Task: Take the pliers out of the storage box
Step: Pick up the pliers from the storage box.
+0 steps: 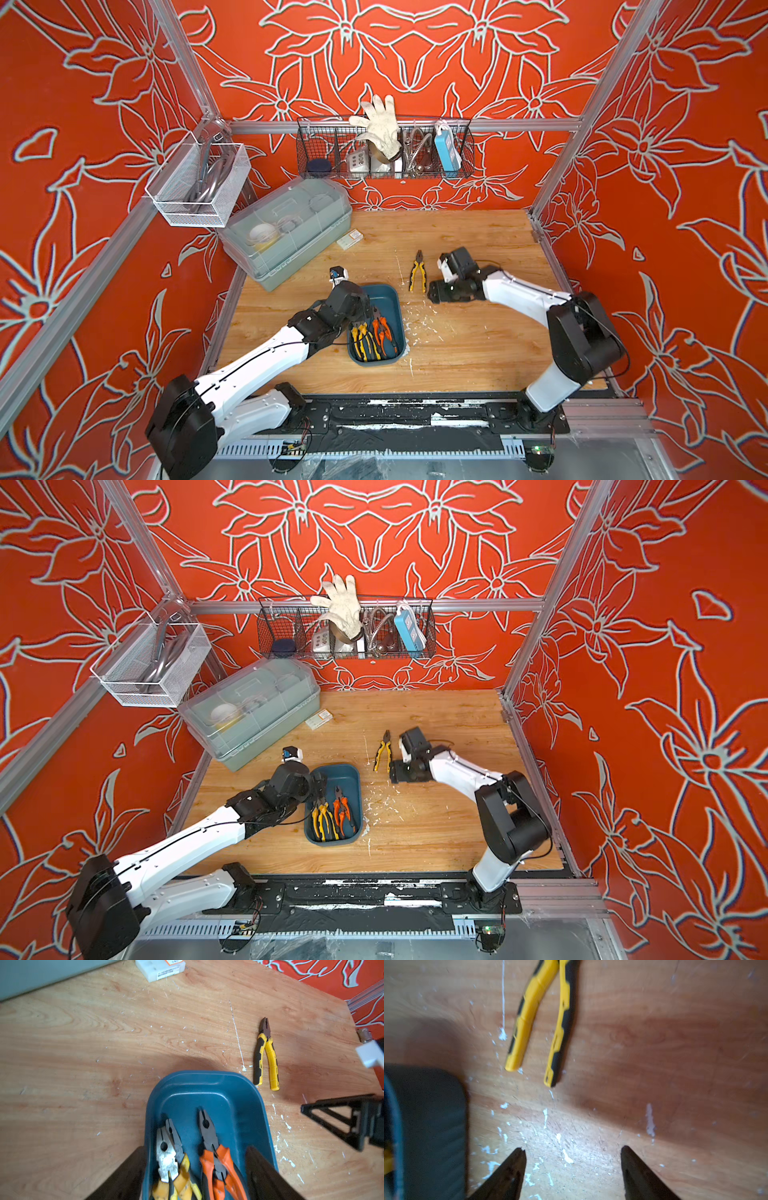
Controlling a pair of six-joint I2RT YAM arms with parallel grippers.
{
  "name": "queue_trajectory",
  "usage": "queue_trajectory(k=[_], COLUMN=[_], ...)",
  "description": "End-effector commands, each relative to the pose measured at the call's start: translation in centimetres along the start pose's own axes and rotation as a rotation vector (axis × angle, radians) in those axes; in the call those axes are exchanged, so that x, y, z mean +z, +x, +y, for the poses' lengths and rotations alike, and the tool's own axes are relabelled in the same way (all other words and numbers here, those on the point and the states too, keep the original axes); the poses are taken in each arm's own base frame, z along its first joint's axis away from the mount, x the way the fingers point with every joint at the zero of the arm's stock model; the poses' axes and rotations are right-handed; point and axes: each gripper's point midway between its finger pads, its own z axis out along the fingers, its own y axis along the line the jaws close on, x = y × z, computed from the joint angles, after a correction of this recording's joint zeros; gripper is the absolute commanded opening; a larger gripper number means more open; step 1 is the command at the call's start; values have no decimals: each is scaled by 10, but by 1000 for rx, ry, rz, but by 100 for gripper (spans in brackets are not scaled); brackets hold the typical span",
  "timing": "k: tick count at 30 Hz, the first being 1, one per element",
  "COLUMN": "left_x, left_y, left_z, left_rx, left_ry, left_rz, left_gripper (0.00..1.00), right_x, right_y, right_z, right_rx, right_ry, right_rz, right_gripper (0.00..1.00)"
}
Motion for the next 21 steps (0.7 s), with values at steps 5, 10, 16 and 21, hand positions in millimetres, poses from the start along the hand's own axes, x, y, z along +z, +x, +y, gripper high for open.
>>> queue_trajectory(k=[5, 10, 16, 21], left_x=[-26, -28, -11, 2], left_y=[23, 32, 51, 65], left_z=[8, -4, -16, -12], left_rx=[-80, -105, -92, -135], left_ry=[37, 60, 18, -73], left_rz=[112, 194, 255, 330], left_gripper=[73, 69, 63, 57], right_x=[-23, -20, -16, -11], right_y=[-38, -30, -28, -26], right_z=[6, 7, 11, 13], right_rx=[-41, -42, -35, -29], right_ry=[86, 70, 50, 41], right_rz=[-277, -256, -229, -212], right_gripper=[74, 74, 74, 74])
